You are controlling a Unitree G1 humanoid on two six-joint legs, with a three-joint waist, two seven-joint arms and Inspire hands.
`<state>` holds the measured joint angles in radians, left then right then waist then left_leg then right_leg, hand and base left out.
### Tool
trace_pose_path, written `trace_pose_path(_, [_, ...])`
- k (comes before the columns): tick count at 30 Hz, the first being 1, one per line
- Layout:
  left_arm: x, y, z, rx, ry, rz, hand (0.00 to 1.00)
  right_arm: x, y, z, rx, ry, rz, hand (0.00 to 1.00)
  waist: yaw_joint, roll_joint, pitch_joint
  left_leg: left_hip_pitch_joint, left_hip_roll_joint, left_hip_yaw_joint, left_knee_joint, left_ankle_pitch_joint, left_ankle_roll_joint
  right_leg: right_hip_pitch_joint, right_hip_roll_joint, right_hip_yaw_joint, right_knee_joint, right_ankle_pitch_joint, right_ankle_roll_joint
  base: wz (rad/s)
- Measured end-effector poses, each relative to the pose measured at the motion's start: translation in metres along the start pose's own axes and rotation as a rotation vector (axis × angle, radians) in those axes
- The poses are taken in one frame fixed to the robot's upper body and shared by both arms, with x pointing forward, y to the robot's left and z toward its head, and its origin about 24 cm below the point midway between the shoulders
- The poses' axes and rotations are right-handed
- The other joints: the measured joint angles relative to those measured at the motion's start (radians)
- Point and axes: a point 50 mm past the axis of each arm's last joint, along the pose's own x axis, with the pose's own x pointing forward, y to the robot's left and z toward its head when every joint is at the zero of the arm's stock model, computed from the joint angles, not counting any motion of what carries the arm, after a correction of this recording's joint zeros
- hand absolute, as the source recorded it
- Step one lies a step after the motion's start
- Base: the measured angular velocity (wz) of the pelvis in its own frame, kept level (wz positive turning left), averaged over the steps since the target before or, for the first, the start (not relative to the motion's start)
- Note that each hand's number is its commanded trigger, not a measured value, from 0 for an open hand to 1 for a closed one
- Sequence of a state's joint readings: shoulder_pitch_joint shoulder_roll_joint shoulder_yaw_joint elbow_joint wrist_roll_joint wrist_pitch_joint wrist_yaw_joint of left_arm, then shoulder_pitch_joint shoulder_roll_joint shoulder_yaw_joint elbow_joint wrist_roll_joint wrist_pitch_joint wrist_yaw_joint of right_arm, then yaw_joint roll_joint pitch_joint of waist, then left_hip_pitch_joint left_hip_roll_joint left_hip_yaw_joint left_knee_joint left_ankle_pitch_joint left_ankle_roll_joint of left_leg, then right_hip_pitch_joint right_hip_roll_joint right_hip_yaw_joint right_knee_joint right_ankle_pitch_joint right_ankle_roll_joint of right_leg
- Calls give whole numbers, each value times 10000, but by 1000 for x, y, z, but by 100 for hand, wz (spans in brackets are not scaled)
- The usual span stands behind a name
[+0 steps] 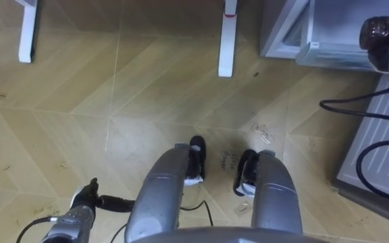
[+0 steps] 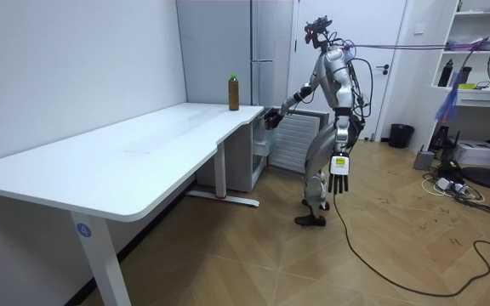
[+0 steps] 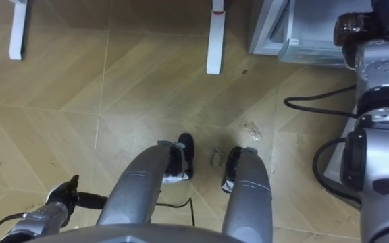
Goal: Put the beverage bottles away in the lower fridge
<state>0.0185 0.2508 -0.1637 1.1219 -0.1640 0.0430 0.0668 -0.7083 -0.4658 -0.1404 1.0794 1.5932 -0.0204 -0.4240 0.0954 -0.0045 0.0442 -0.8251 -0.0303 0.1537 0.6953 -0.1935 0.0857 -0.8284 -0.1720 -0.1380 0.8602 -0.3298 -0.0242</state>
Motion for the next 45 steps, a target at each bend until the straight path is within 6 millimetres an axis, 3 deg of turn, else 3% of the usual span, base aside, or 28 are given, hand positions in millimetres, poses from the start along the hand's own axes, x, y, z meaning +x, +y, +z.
trace_pose_path(13, [0,-3,0,153,20,-8,0,1,-2,-1,492,199,333,0,127,-39,24,61,1,-1,-65,-5,8,80,-5,-7,-105,-14,22,0])
trace_pose_path(23, [0,-4,0,223,17,-36,0,2,-5,-1,563,216,395,0,124,-150,93,56,6,-3,-67,-7,6,80,-5,-7,-117,-17,23,0])
trace_pose_path(45, [0,-4,-1,228,136,-43,0,3,-4,0,567,181,763,0,102,-143,89,213,32,7,-87,-6,8,236,16,-6,-186,8,32,0])
